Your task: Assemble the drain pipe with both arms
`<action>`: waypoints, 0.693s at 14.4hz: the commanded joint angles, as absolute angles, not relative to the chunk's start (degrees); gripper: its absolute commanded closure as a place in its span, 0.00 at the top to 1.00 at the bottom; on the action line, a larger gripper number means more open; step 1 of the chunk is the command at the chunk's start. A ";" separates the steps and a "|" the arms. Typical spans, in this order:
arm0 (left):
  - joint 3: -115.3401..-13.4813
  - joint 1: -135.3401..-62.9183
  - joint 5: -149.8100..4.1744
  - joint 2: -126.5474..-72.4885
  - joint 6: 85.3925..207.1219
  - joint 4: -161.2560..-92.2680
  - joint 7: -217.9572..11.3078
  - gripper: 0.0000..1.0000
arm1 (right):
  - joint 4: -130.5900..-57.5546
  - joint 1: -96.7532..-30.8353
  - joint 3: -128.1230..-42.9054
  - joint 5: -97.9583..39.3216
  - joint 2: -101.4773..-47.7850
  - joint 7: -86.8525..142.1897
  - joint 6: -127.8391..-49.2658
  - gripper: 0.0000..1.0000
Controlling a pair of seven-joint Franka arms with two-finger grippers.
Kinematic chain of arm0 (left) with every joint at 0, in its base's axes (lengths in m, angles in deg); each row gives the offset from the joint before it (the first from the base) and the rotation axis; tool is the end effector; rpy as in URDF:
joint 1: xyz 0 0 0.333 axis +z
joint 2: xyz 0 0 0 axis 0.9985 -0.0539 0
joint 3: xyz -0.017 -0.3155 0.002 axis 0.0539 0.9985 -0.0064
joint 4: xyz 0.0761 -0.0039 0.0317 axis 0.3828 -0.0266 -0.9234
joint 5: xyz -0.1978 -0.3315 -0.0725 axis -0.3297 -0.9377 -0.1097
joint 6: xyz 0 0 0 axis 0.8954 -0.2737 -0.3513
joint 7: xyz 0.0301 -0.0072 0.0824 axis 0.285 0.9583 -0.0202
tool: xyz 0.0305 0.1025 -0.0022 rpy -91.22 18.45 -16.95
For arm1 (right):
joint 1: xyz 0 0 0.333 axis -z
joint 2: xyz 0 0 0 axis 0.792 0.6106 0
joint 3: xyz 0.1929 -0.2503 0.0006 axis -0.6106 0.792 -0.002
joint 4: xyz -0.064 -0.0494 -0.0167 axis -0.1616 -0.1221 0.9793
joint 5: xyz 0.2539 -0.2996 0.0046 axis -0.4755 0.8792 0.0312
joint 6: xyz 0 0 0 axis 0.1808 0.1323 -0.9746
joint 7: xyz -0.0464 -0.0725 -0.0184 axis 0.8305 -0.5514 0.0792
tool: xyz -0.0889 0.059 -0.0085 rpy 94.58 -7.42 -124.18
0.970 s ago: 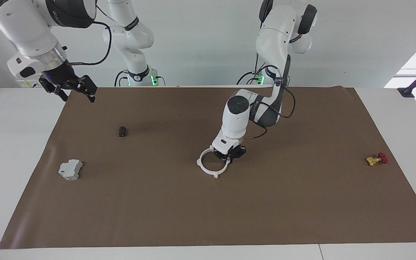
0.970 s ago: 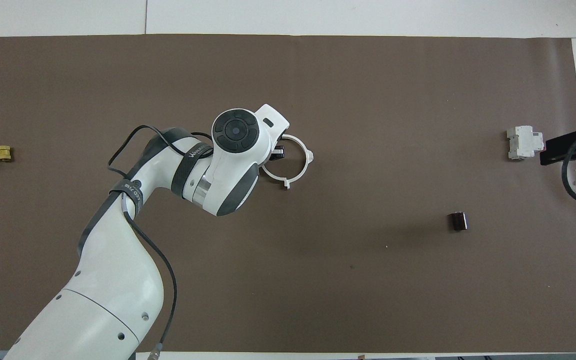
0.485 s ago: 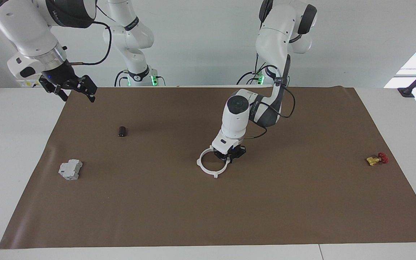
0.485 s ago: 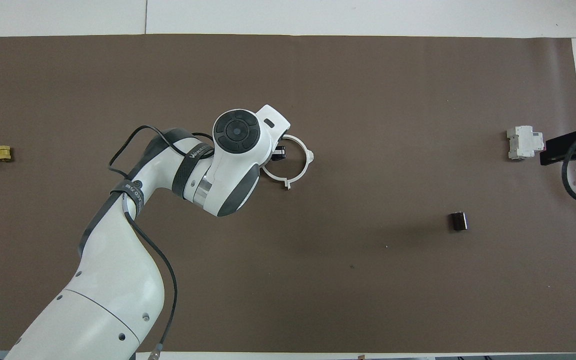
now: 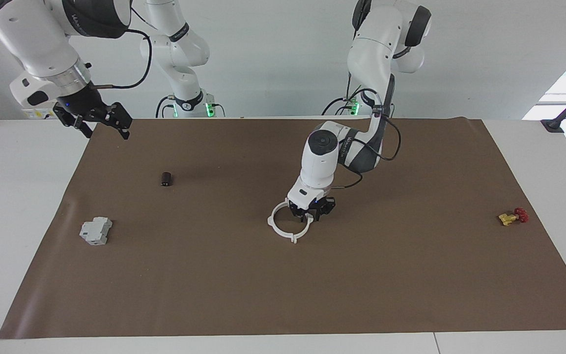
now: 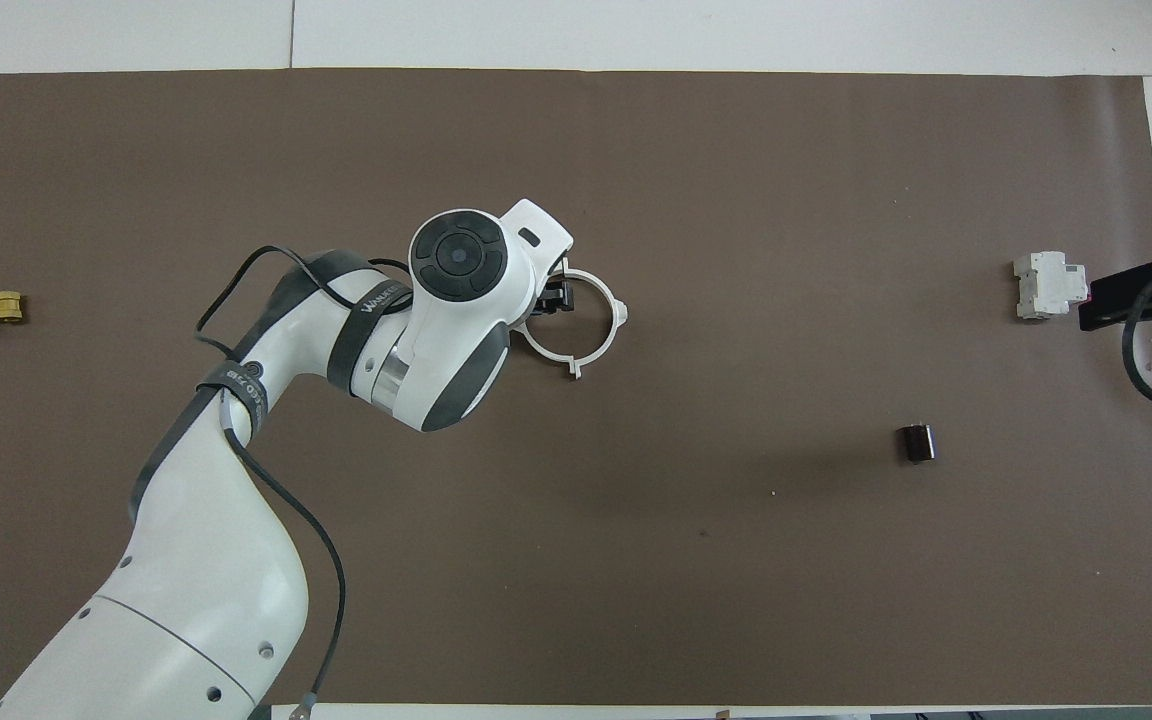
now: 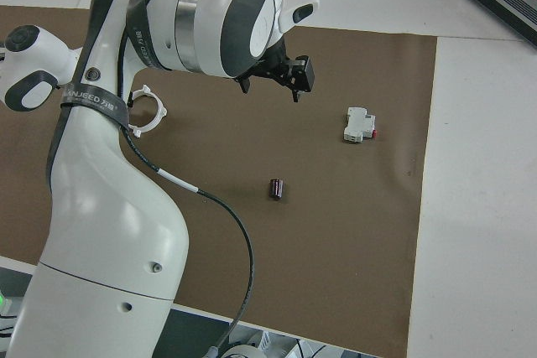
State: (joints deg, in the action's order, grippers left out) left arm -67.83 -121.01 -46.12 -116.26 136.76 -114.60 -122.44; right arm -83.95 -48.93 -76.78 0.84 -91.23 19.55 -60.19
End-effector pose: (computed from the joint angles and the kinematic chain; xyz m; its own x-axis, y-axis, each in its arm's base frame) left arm 0.5641 -0.3761 0.3356 0.9962 0.0001 0.0873 -0.0026 -0.9995 0.0305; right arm 0.5419 -0.0467 0.6080 0.9947 -0.0869 -0.0548 -0.0875 -0.9961 -0.0081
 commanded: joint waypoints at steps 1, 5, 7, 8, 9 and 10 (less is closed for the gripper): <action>-68.05 -117.08 -47.07 -106.98 131.12 -120.46 -121.54 1.00 | -84.01 -48.33 -77.26 0.48 -91.47 20.72 -60.60 1.00; -68.05 -109.17 -47.07 -98.53 126.71 -125.40 -120.58 1.00 | -83.92 -48.33 -77.26 0.48 -91.47 20.72 -60.60 1.00; -68.23 -105.74 -47.07 -96.23 125.39 -125.67 -114.02 1.00 | -83.92 -48.33 -77.26 0.48 -91.47 20.72 -60.60 1.00; -68.14 -102.94 -47.07 -94.92 124.69 -125.67 -111.29 1.00 | -83.92 -48.33 -77.26 0.48 -91.47 20.72 -60.60 1.00; -68.14 -100.47 -47.07 -93.25 122.51 -125.67 -108.13 1.00 | -83.92 -48.33 -77.26 0.48 -91.47 20.72 -60.60 1.00; -68.23 -99.06 -47.07 -91.50 120.05 -125.58 -105.05 1.00 | -83.92 -48.33 -77.26 0.48 -91.55 20.72 -60.60 1.00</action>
State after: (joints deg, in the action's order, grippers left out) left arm -68.51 -102.41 -46.12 -96.17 123.55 -123.43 -110.80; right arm -83.95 -48.93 -76.78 0.84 -91.23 19.55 -60.19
